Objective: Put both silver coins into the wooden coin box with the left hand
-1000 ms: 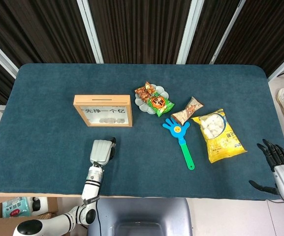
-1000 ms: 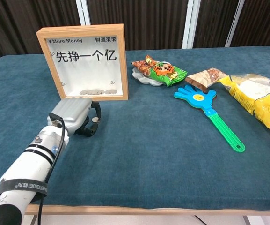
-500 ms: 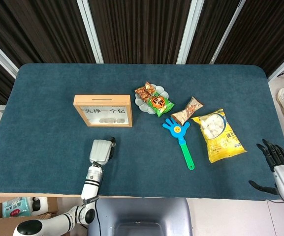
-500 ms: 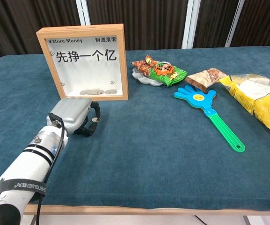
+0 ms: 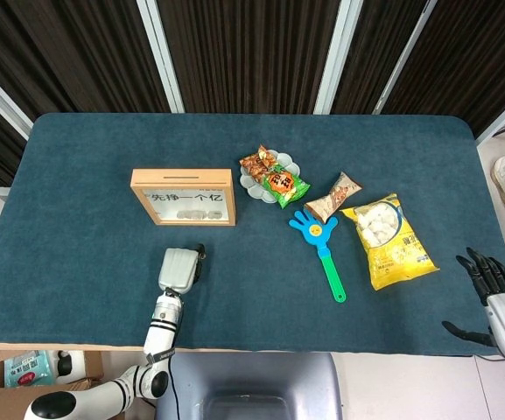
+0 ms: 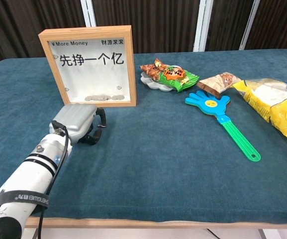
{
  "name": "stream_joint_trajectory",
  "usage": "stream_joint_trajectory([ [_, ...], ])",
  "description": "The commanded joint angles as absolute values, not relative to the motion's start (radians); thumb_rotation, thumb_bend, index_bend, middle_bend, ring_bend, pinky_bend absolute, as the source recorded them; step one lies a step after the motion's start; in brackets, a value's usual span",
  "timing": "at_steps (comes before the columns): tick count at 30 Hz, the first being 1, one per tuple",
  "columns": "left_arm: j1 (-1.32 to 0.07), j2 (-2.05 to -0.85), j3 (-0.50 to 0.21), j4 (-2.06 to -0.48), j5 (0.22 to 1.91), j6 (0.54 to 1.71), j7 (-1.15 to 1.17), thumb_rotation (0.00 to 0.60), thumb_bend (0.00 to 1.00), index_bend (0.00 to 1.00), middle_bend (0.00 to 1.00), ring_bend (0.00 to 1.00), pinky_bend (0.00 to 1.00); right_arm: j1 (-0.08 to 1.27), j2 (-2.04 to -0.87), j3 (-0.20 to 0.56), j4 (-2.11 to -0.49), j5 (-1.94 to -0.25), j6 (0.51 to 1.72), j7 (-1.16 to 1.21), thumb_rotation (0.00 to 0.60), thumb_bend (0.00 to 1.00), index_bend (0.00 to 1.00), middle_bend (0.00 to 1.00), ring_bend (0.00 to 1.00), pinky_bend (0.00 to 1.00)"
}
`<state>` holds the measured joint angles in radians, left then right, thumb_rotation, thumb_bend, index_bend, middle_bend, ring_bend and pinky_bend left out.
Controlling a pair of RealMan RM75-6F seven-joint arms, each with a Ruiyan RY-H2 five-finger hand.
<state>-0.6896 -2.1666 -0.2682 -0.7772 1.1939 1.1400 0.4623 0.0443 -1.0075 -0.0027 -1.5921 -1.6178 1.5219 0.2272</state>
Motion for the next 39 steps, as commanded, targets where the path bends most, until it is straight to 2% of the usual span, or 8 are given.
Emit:
stream_joint_trajectory([
  [1,-0.692,-2.172,-0.273,-0.766,1.192,1.137,0.458,0.600,0.42,0.50,1.00,1.00,1.00,0.044,-1.007,-0.003,-1.592,-1.619,1.523,0.227,0.600,0.15,0.00,0.00,0.00,0.00],
  [11,-0.703,-2.192,-0.288,-0.723,1.200,1.146,0.433,0.600,0.42,0.56,1.00,1.00,1.00,0.044,-1.007,-0.002,-1.591,-1.614,1.521,0.229,0.600,0.15,0.00,0.00,0.00,0.00],
  [22,-0.709,-2.200,-0.298,-0.693,1.213,1.161,0.399,0.600,0.42,0.56,1.00,1.00,1.00,0.044,-1.009,-0.002,-1.591,-1.613,1.519,0.222,0.600,0.15,0.00,0.00,0.00,0.00],
  [39,-0.700,-2.177,-0.292,-0.732,1.229,1.178,0.409,0.600,0.42,0.56,1.00,1.00,1.00,0.047,-1.012,-0.001,-1.596,-1.613,1.515,0.213,0.600,0.15,0.00,0.00,0.00,0.00],
])
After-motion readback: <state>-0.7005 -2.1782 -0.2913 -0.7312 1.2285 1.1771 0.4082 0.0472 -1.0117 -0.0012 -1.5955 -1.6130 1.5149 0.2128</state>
